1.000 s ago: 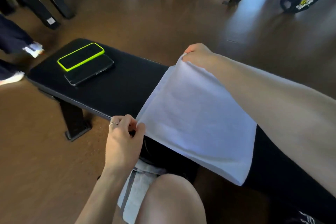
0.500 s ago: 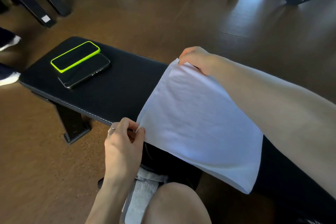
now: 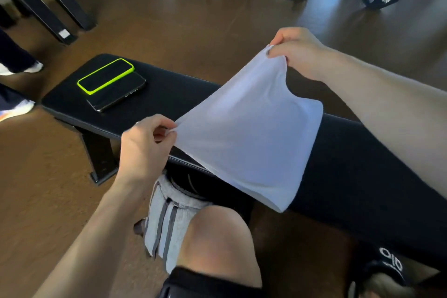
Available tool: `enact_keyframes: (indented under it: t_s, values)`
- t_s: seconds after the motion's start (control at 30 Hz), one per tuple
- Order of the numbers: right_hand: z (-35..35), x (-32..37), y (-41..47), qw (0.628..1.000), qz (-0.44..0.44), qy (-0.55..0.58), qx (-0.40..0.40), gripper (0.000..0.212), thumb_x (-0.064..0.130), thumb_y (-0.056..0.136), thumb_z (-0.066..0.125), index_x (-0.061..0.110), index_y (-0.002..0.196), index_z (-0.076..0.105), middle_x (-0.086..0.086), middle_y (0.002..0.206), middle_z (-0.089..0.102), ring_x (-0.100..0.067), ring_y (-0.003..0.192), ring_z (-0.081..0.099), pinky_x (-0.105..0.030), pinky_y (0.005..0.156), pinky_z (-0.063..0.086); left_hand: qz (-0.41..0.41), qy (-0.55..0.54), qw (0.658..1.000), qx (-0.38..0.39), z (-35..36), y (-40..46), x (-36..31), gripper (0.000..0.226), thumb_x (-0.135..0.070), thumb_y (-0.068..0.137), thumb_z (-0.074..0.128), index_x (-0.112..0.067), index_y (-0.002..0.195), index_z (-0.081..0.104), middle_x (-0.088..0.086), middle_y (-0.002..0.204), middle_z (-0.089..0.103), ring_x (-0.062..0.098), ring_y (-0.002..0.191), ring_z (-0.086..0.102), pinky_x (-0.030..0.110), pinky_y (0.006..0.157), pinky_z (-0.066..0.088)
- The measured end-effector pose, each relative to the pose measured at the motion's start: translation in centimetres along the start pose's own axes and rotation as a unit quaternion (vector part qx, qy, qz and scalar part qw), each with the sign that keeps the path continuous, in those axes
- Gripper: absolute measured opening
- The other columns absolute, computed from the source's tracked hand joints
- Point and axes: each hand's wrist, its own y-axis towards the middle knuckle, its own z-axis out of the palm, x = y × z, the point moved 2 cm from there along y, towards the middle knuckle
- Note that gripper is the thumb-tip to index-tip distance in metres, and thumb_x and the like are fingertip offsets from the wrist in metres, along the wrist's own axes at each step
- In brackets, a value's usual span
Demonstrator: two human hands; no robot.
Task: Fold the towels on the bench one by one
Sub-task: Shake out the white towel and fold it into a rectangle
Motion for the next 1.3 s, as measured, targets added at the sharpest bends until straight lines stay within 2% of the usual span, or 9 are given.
enact_keyframes:
  t_s: [0.2, 0.43, 0.63, 0.67, 0.73, 0.8, 0.97, 1.13, 1.3]
  values:
    - [-6.6, 1.9, -5.0, 0.997, -0.009, 0.066, -0.037, 0.016, 0.010, 0.072, 0.076, 0.021, 0.064, 0.066, -0.005, 0.084, 0.063, -0.022, 0.083, 0.060, -0.035, 0.077, 0.050, 0.056, -0.016, 0.998, -0.006, -3.1, 2.7, -3.7, 0.012, -0.011, 0.089, 0.075, -0.020, 0.097, 0.077, -0.004, 0.091, 0.073, -0.017, 0.076, 0.061, -0.003, 0.075, 0.041]
    - [-12.2, 2.6, -10.0, 0.988, -0.043, 0.133, -0.063, 0.020, -0.004, 0.083, 0.072, 0.009, 0.071, 0.064, -0.004, 0.074, 0.067, -0.023, 0.084, 0.069, -0.032, 0.083, 0.059, 0.068, -0.063, 0.995, 0.035, -4.3, 5.4, -8.0, 0.014, -0.017, 0.086, 0.079, -0.031, 0.087, 0.077, -0.011, 0.094, 0.075, 0.000, 0.084, 0.068, 0.010, 0.082, 0.048]
    - [-15.3, 2.8, -12.3, 0.986, -0.010, 0.125, -0.111, 0.027, 0.000, 0.079, 0.074, 0.015, 0.065, 0.056, -0.002, 0.065, 0.062, -0.012, 0.061, 0.059, -0.023, 0.060, 0.046, 0.082, -0.127, 0.984, 0.092, -3.7, 6.2, -11.2, 0.007, -0.012, 0.090, 0.075, -0.013, 0.097, 0.077, -0.016, 0.068, 0.069, -0.006, 0.046, 0.055, 0.002, 0.048, 0.038]
    - [-15.7, 2.9, -12.7, 0.987, -0.002, 0.111, -0.119, 0.027, 0.002, 0.076, 0.074, 0.016, 0.064, 0.055, -0.004, 0.066, 0.060, -0.011, 0.057, 0.054, -0.023, 0.057, 0.040, 0.081, -0.142, 0.981, 0.105, -3.7, 6.2, -11.7, 0.007, -0.010, 0.090, 0.075, -0.012, 0.096, 0.077, -0.016, 0.066, 0.070, -0.005, 0.046, 0.056, 0.004, 0.051, 0.043]
    - [-16.5, 3.0, -13.2, 0.987, 0.013, 0.086, -0.132, 0.028, 0.001, 0.076, 0.074, 0.016, 0.064, 0.053, -0.003, 0.061, 0.056, -0.010, 0.052, 0.044, -0.024, 0.052, 0.031, 0.078, -0.170, 0.974, 0.129, -3.6, 6.6, -12.2, 0.008, -0.011, 0.088, 0.077, -0.013, 0.096, 0.078, -0.009, 0.082, 0.077, 0.004, 0.069, 0.070, 0.023, 0.078, 0.060]
    - [-17.1, 3.2, -13.7, 0.986, 0.019, 0.091, -0.135, 0.031, -0.006, 0.082, 0.068, 0.015, 0.069, 0.050, 0.004, 0.052, 0.057, -0.009, 0.049, 0.039, -0.024, 0.049, 0.026, 0.079, -0.196, 0.967, 0.145, -3.4, 7.0, -12.6, 0.014, -0.011, 0.088, 0.077, -0.011, 0.102, 0.079, 0.005, 0.101, 0.078, 0.025, 0.097, 0.073, 0.041, 0.100, 0.056]
    - [-18.3, 4.0, -15.5, 0.994, 0.007, 0.047, -0.101, 0.033, -0.010, 0.087, 0.064, 0.006, 0.116, 0.066, -0.007, 0.071, 0.063, -0.014, 0.057, 0.059, -0.022, 0.052, 0.044, 0.088, -0.240, 0.954, 0.157, -3.0, 7.9, -13.6, 0.014, -0.008, 0.090, 0.073, -0.014, 0.102, 0.078, 0.009, 0.105, 0.077, 0.014, 0.092, 0.071, 0.022, 0.088, 0.055]
    - [-18.7, 4.1, -16.3, 0.993, -0.008, -0.092, -0.080, 0.016, -0.006, 0.090, 0.065, -0.003, 0.106, 0.067, -0.019, 0.089, 0.067, -0.022, 0.072, 0.074, -0.021, 0.055, 0.055, 0.132, -0.176, 0.966, 0.132, -3.0, 8.6, -14.8, 0.015, -0.010, 0.086, 0.078, -0.017, 0.100, 0.079, -0.004, 0.096, 0.078, 0.001, 0.085, 0.069, 0.012, 0.079, 0.049]
    - [-18.7, 4.3, -16.7, 0.974, -0.048, -0.204, -0.089, 0.012, -0.005, 0.092, 0.061, -0.001, 0.103, 0.062, -0.016, 0.084, 0.067, -0.028, 0.074, 0.075, -0.032, 0.060, 0.061, 0.163, -0.155, 0.970, 0.093, -3.0, 8.5, -16.1, 0.016, -0.011, 0.085, 0.080, -0.017, 0.100, 0.079, -0.004, 0.096, 0.077, 0.001, 0.085, 0.069, 0.012, 0.079, 0.050]
